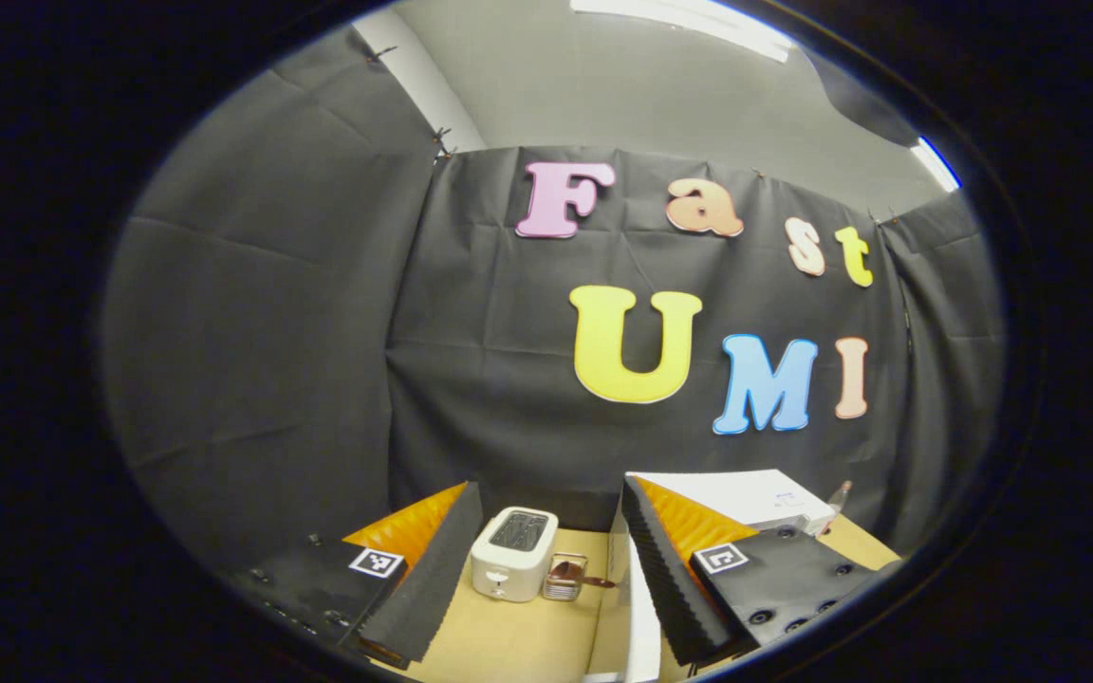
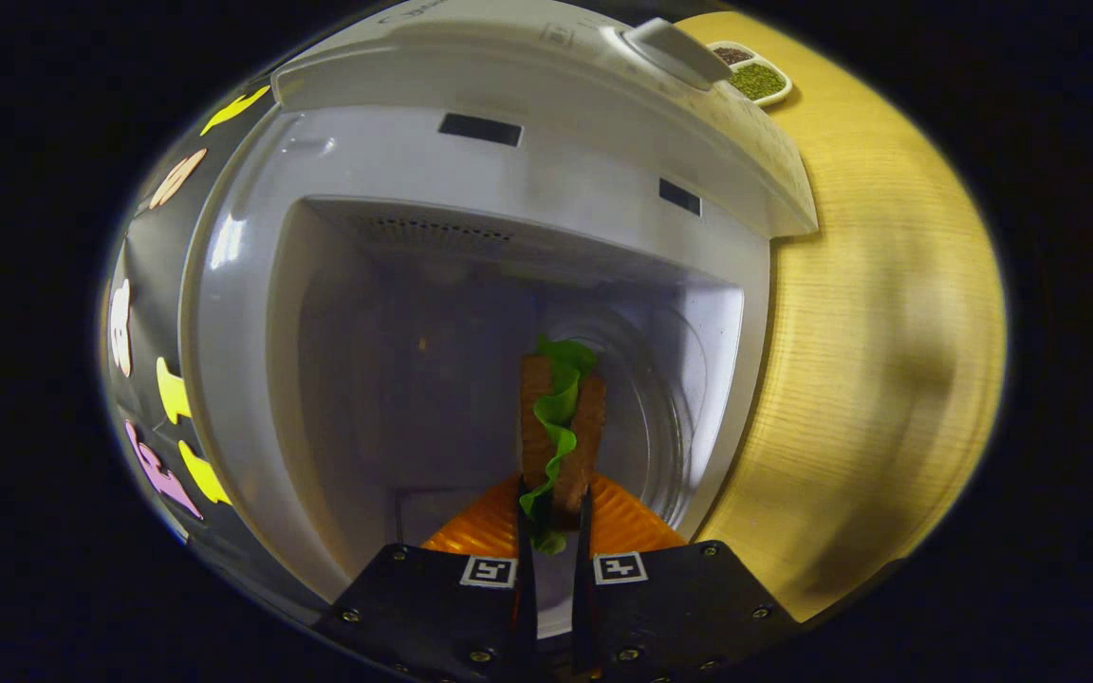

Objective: Open the microwave oven with the left hand, put the food in, and close the microwave oven.

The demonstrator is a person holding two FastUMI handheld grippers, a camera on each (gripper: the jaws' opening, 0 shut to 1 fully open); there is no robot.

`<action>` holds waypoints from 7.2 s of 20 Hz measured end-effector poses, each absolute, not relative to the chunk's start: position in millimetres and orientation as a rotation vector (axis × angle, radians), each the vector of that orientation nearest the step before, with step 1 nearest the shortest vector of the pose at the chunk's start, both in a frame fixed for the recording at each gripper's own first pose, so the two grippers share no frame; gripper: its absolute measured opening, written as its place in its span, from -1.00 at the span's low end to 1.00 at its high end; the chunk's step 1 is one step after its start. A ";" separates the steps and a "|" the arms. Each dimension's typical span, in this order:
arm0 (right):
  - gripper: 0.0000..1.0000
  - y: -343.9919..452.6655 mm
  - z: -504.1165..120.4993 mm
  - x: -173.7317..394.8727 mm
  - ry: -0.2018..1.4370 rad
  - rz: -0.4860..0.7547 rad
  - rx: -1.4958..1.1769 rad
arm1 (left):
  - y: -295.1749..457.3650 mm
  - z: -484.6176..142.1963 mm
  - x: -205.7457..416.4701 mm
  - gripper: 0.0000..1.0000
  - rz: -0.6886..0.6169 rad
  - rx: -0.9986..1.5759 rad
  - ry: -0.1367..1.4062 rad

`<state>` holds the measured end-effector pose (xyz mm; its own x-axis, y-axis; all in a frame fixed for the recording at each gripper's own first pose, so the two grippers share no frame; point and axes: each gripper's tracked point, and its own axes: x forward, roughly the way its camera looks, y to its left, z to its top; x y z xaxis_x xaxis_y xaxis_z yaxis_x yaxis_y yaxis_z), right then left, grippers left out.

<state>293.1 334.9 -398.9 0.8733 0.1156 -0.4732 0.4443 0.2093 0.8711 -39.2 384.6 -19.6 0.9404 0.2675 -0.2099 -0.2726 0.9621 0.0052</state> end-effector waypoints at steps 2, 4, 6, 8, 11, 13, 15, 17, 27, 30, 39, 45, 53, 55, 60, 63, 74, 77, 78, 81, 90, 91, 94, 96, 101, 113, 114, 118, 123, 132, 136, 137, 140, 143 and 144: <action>-0.70 340.7 -400.3 299.4 0.488 -0.251 1.300 | 390.1 -24.7 -46.7 0.90 0.292 -0.038 0.224; -0.63 344.8 -397.6 306.1 0.483 -0.263 1.305 | 390.8 -25.1 -47.4 0.92 0.296 -0.045 0.226; -0.43 345.4 -397.7 303.1 0.494 -0.270 1.328 | 387.3 -21.1 -45.5 0.92 0.288 -0.044 0.213; -0.35 342.1 -397.2 295.7 0.509 -0.272 1.328 | 378.7 -14.7 -42.8 0.92 0.270 -0.038 0.198; 0.33 333.9 -395.6 273.9 0.545 -0.261 1.220 | 365.1 -11.4 -34.3 0.92 0.239 -0.025 0.181; 0.76 333.2 -388.7 261.6 0.566 -0.214 1.146 | 354.7 -13.0 -28.5 0.92 0.221 -0.034 0.181; 0.82 329.1 -380.8 250.6 0.572 -0.164 1.051 | 340.8 -13.0 -25.0 0.92 0.198 -0.040 0.180; 0.83 324.9 -369.6 239.3 0.569 -0.113 0.967 | 324.8 -13.1 -21.6 0.92 0.173 -0.030 0.178; 0.82 237.7 -302.7 140.1 0.505 0.016 0.376 | 241.8 -30.0 -0.7 0.89 0.035 -0.031 0.176; 0.82 209.9 -258.8 122.7 0.406 0.043 0.217 | 225.7 -39.7 5.2 0.93 0.004 -0.014 0.179; 0.96 144.3 -95.2 53.9 0.140 0.051 0.054 | 212.5 -60.6 1.1 0.92 -0.023 0.042 0.178; 0.96 144.3 -72.1 35.7 0.101 0.057 0.061 | 209.0 -74.8 -7.5 0.93 -0.032 0.030 0.215; 0.95 134.8 -68.0 38.4 0.087 0.036 0.093 | 239.0 -74.4 -29.7 -0.89 -0.016 0.067 0.225; 0.96 131.5 -61.7 39.0 0.074 0.024 0.090 | 263.5 -81.0 -43.6 -0.87 0.006 0.076 0.246; 0.96 135.4 -42.5 32.9 0.015 0.027 0.046 | 322.0 -158.2 -85.2 -0.84 0.057 0.110 0.446; 0.96 142.0 -32.7 31.0 -0.004 0.041 0.029 | 322.0 -204.0 -112.3 -0.82 0.046 0.110 0.546; 0.96 146.4 -13.8 33.0 -0.057 0.059 -0.001 | 268.7 -258.4 -132.0 -0.87 -0.084 0.021 0.663; 0.96 134.7 -9.9 30.9 -0.055 0.066 -0.013 | 235.6 -267.9 -132.5 -0.87 -0.124 -0.002 0.680; 0.96 131.6 -8.9 32.8 -0.057 0.071 -0.014 | 223.8 -271.3 -133.1 -0.87 -0.136 -0.008 0.689; 0.96 121.8 -7.3 41.4 -0.065 0.086 -0.025 | 188.6 -274.8 -123.5 -0.87 -0.167 -0.011 0.691; 0.96 84.3 -1.7 65.0 -0.101 0.123 -0.092 | 92.1 -291.0 -71.6 -0.82 -0.259 -0.085 0.696; 0.96 80.7 -2.8 65.7 -0.097 0.129 -0.085 | 82.5 -291.6 -65.8 -0.82 -0.263 -0.083 0.696; 0.96 61.5 -3.8 74.0 -0.095 0.121 -0.079 | 56.9 -297.0 -45.8 -0.82 -0.284 -0.073 0.698; 0.95 49.4 -4.8 78.1 -0.094 0.112 -0.076 | 43.3 -299.0 -32.0 -0.82 -0.293 -0.069 0.699; 0.95 18.3 -10.5 84.8 -0.090 0.090 -0.068 | 14.0 -305.8 -1.4 -0.82 -0.312 -0.063 0.697; 0.94 -43.9 -24.4 105.7 -0.050 0.056 -0.068 | -33.6 -320.2 65.1 -0.91 -0.301 -0.079 0.678; 0.95 -48.3 -24.4 107.5 -0.049 0.051 -0.068 | -36.4 -321.1 68.7 -0.87 -0.302 -0.074 0.676; 0.94 -70.0 -28.1 105.2 -0.043 0.030 -0.049 | -43.4 -324.3 86.6 -0.87 -0.304 -0.054 0.672; 0.94 -94.1 -29.8 106.1 -0.038 -0.005 -0.037 | -51.4 -331.0 110.2 -0.87 -0.294 -0.047 0.670; 0.95 -115.8 -33.4 103.3 -0.036 -0.037 -0.029 | -59.7 -337.5 144.1 -0.87 -0.269 -0.048 0.666; 0.95 -122.1 -34.8 103.8 -0.031 -0.022 -0.043 | -56.7 -341.0 161.3 -0.87 -0.212 -0.018 0.644; 0.95 -124.1 -35.8 104.3 -0.026 -0.018 -0.040 | -58.1 -342.1 165.8 -0.87 -0.200 -0.013 0.641; 0.95 -128.2 -41.0 108.5 -0.013 -0.010 -0.041 | -66.2 -341.5 178.8 -0.87 -0.193 -0.012 0.627; 0.95 -131.1 -44.5 112.4 -0.002 0.004 -0.033 | -63.6 -348.8 191.3 -0.87 -0.163 0.000 0.635; 0.95 -131.9 -45.3 113.6 -0.001 0.009 -0.031 | -63.8 -349.5 193.8 -0.87 -0.154 -0.009 0.635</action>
